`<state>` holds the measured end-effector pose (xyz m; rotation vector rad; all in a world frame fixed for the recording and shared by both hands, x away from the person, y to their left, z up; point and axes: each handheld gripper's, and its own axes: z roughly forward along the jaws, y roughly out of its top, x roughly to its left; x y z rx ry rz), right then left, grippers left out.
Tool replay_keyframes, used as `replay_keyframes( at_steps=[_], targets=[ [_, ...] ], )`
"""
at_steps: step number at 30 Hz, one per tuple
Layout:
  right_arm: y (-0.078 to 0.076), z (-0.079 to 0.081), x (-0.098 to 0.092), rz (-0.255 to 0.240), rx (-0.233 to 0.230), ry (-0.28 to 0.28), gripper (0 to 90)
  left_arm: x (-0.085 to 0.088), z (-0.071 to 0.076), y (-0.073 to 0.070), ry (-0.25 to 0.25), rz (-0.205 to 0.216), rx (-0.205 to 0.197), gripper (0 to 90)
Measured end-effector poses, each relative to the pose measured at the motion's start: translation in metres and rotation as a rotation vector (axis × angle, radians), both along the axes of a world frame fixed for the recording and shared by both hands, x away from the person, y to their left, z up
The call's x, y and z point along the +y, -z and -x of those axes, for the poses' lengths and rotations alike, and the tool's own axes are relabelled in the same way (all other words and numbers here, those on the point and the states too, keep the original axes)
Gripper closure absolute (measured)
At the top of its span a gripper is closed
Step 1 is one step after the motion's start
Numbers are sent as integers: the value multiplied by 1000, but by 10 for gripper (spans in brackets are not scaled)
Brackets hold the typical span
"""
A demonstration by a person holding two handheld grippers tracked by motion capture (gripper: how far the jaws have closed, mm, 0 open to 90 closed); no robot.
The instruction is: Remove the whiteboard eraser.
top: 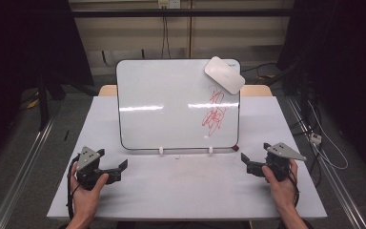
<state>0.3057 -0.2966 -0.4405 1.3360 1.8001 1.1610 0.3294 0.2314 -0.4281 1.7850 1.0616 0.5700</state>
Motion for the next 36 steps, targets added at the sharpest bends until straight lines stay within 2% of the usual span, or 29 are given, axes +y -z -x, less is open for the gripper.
replay_keyframes(
  at_steps=[6, 9, 14, 15, 17, 19, 22, 24, 26, 28, 30, 32, 36],
  targets=[
    [1, -1, -1, -14, 3, 6, 52, -2, 2, -3, 0, -35, -26, 51],
    [2, -2, -1, -16, 10, 0, 52, -2, 4, -4, -1, -30, -28, 52],
    [3, -3, 1, 4, 32, 30, 72, -3, 6, -4, 14, -23, -26, 52],
    [2, -4, 1, -4, 29, 31, 77, -3, 5, -5, 37, -18, -45, 52],
    [2, -4, 2, -4, 10, 32, 80, -3, 5, -5, 30, -19, -48, 51],
    [-1, -5, 4, 5, 9, 9, 78, -4, 5, -4, 30, -26, -33, 51],
    [-5, -6, 6, -14, -2, -23, 73, -5, 5, -3, 29, -26, -29, 51],
    [-13, -12, 10, -4, -1, -82, 52, -5, 4, -2, 31, -29, -27, 52],
    [-18, -17, 13, -6, -3, -113, 51, -4, 5, -2, 32, -38, -33, 52],
    [-21, -20, 14, 1, -11, -112, 63, -3, 4, -2, 32, -42, -35, 52],
    [-32, -30, 18, -12, -31, -117, 56, -2, 4, -2, 26, -33, -35, 52],
    [-40, -38, 20, -11, -45, -133, 61, -1, 4, -3, 25, -41, -41, 52],
    [-58, -51, 26, 23, -82, -150, 62, 0, 6, -2, 25, -30, -34, 52]
  ],
)
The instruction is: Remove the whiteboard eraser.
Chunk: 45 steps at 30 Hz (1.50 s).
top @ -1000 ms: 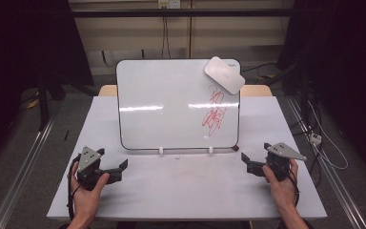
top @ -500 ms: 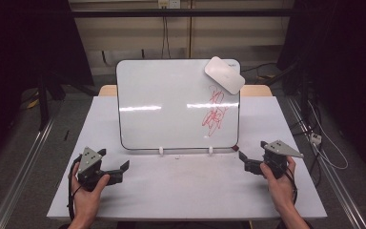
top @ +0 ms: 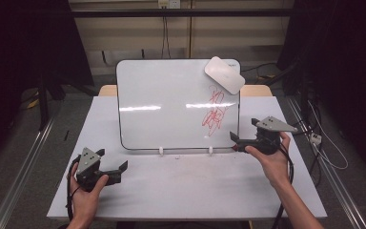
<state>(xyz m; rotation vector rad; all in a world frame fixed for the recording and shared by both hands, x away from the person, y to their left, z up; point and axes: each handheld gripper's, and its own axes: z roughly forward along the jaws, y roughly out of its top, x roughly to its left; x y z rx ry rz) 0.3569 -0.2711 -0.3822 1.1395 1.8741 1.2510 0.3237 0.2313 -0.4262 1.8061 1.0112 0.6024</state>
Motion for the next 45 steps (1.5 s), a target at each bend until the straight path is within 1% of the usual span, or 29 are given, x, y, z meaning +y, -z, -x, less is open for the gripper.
replay_keyframes(
  at_steps=[3, 4, 5, 6, 9, 11, 13, 14, 15, 20, 21, 23, 24, 27, 28, 30, 31, 32, 33, 34, 35, 36, 37, 38, 39, 42, 43, 44, 45],
  targets=[
    [-12, -9, 3, 17, -27, -12, 64, 0, 2, -2, 5, -5, -14, 53],
    [-12, -9, 3, 17, -27, -12, 64, 0, 2, -2, 5, -5, -14, 53],
    [-19, -14, 5, 35, -45, -11, 62, -1, 3, -2, 7, 3, -14, 53],
    [-23, -16, 6, 43, -56, -13, 62, -1, 3, -2, 11, -1, -15, 53],
    [-33, -21, 8, 67, -74, -12, 64, 0, 2, -1, 7, -8, -11, 53],
    [-39, -25, 10, 86, -91, -11, 65, 1, 0, 1, 1, -4, -1, 53],
    [-43, -30, 11, 94, -106, -15, 72, 1, -1, 1, 3, -2, 2, 53],
    [-43, -30, 11, 94, -106, -15, 72, 0, -1, 1, 5, 2, 6, 53],
    [-47, -34, 13, 98, -118, -10, 73, 0, -1, 1, 9, -5, 3, 53],
    [-52, -40, 17, 115, -136, -9, 77, -1, -1, 1, 11, -6, 3, 53],
    [-56, -44, 19, 128, -141, -7, 69, -1, -2, 1, 9, -5, 4, 53],
    [-58, -47, 20, 129, -143, -10, 69, -1, -1, 1, 5, -5, 7, 53],
    [-61, -52, 20, 130, -144, -8, 59, -1, -1, 2, 4, -5, 7, 53],
    [-65, -56, 19, 137, -144, -4, 61, -2, -1, 1, 4, 9, 19, 53],
    [-69, -61, 20, 159, -150, -2, 77, -3, -1, 0, 5, 3, 16, 53],
    [-74, -66, 21, 182, -154, -5, 96, -6, -1, -1, 14, -11, 3, 53],
    [-77, -68, 22, 197, -156, -10, 113, -8, -1, 1, 30, 4, 30, 53],
    [-79, -71, 24, 212, -159, -11, 120, -8, -1, 1, 30, 4, 30, 53],
    [-82, -73, 25, 222, -166, -12, 122, -9, 0, 1, 31, 11, 41, 53],
    [-84, -76, 26, 233, -171, -11, 126, -11, -1, 2, 43, -1, 41, 52],
    [-84, -76, 26, 233, -171, -11, 126, -11, -1, 2, 43, -1, 41, 52],
    [-86, -79, 28, 248, -175, -12, 136, -11, -1, 3, 45, -3, 41, 52],
    [-91, -85, 31, 276, -178, -10, 152, -11, -2, 3, 41, 3, 43, 53],
    [-93, -88, 32, 287, -178, -6, 158, -11, -2, 3, 41, -3, 38, 53],
    [-95, -91, 33, 296, -184, -8, 159, -10, -2, 3, 40, -6, 38, 53],
    [-100, -99, 36, 326, -177, -8, 183, -7, 1, 6, 35, -15, 41, 53],
    [-100, -99, 36, 326, -177, -8, 183, -7, 1, 6, 35, -15, 41, 53],
    [-101, -101, 37, 342, -180, -9, 197, -6, 1, 7, 29, -13, 42, 53],
    [-101, -102, 37, 345, -178, -15, 218, -4, 1, 7, 32, -20, 46, 53]
  ],
)
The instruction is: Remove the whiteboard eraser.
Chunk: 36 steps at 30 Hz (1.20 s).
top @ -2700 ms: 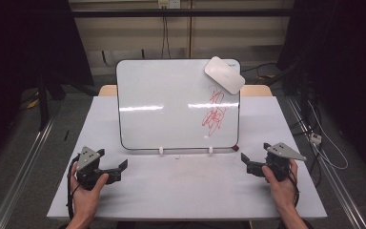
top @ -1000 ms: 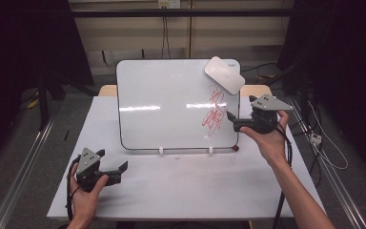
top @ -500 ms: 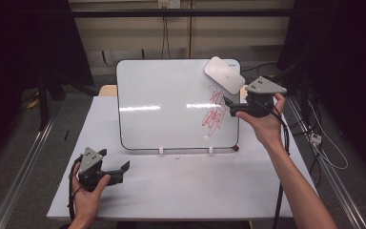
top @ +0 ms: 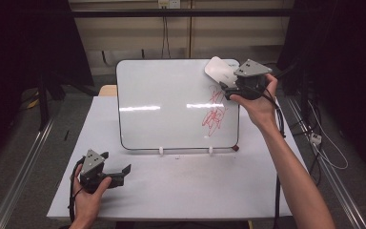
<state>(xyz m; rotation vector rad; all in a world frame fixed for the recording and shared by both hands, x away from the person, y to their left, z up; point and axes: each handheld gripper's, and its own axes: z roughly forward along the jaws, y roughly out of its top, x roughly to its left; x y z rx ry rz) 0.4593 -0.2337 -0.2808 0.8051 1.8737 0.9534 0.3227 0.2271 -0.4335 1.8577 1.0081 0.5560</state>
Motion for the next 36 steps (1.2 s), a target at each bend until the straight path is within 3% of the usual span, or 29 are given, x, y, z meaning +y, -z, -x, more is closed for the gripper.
replay_keyframes(
  at_steps=[7, 10, 19, 22, 36],
  targets=[
    [2, -9, 6, 53, 10, -8, 275, 3, 0, -1, -5, 12, 2, 53],
    [4, -13, 11, 83, 7, -12, 276, 2, 0, -1, -2, 11, -2, 53],
    [6, -18, 14, 101, 17, -5, 279, -1, -1, -1, 11, 7, -2, 54],
    [3, -21, 17, 133, 40, -4, 278, -1, -1, -1, 8, 11, 2, 54],
    [6, -24, 26, 214, 31, 25, 284, 2, -1, -2, -5, 14, -7, 53]
  ],
)
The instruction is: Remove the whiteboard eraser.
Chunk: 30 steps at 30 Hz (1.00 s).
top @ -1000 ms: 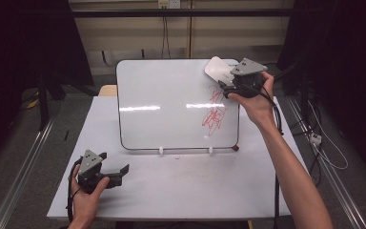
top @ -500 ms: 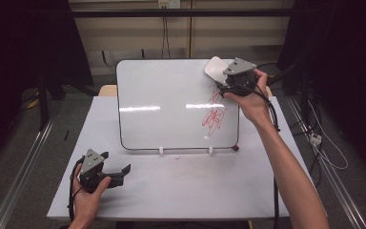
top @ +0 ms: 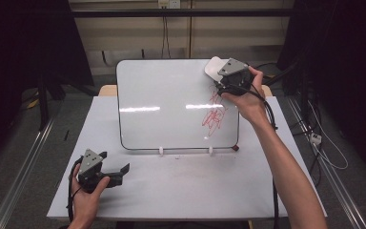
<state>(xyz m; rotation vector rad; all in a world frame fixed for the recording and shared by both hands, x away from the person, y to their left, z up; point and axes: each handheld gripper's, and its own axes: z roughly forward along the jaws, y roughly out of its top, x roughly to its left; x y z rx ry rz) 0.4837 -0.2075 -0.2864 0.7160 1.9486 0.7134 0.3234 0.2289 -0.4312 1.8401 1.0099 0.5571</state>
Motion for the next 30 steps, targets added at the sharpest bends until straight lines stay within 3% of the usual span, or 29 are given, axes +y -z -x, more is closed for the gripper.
replay_keyframes(
  at_steps=[6, 20, 26, 30],
  targets=[
    [0, 0, 1, 22, 5, 7, 306, 0, 1, 0, -1, 0, -1, 53],
    [-4, 3, -4, -33, 39, -9, 314, 0, 1, 0, -4, -1, -1, 53],
    [-5, 6, -9, -90, 48, -18, 315, 1, 1, 0, -6, -2, -2, 53],
    [-5, 8, -10, -90, 46, -22, 316, 0, 1, 0, -6, -2, -4, 53]
  ],
)
